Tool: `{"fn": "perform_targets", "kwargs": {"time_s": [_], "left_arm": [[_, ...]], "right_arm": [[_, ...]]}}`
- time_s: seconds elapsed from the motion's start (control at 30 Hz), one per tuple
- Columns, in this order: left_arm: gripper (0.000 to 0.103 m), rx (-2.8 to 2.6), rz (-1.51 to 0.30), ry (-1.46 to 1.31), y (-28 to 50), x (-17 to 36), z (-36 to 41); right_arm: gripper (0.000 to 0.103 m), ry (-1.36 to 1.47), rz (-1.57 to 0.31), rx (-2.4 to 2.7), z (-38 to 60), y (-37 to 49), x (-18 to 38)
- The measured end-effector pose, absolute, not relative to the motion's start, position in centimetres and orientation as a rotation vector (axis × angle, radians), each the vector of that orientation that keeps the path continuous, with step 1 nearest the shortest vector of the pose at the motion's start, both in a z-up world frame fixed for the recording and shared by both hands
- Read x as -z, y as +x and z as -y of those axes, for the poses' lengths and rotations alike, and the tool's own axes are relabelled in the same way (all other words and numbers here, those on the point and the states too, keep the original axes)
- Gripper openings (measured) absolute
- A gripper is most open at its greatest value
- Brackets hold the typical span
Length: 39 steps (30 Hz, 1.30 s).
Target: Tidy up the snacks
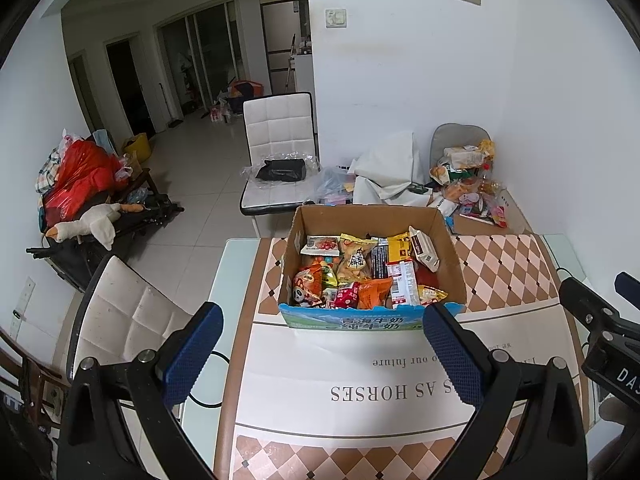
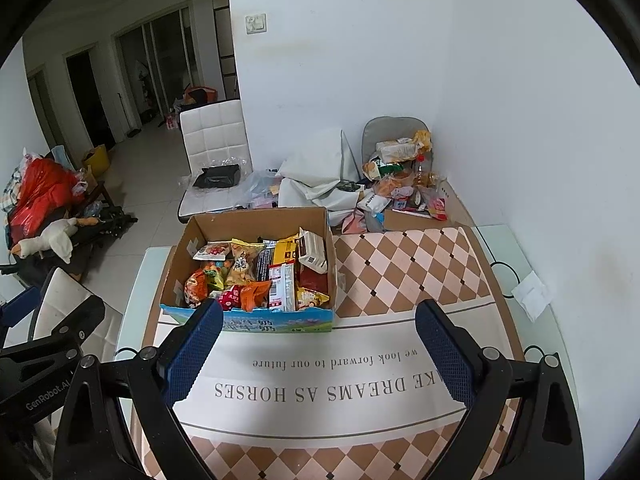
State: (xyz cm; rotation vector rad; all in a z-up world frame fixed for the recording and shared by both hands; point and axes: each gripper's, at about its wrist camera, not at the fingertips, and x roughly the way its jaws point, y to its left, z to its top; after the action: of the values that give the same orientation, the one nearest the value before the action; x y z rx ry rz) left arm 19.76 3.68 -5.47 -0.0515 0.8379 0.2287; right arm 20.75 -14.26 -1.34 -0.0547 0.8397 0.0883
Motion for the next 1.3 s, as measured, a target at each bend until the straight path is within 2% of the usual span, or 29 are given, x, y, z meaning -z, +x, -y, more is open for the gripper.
{"fn": "perform_targets", "kwargs": {"time_s": [1.3], "left_arm": [[0.102,-0.222,-0.831,-0.053,20.0,4.5,-2.9]], "right_arm": [[0.099,-0.053,-0.846,-0.090,15.0,20.4,1.2]]}}
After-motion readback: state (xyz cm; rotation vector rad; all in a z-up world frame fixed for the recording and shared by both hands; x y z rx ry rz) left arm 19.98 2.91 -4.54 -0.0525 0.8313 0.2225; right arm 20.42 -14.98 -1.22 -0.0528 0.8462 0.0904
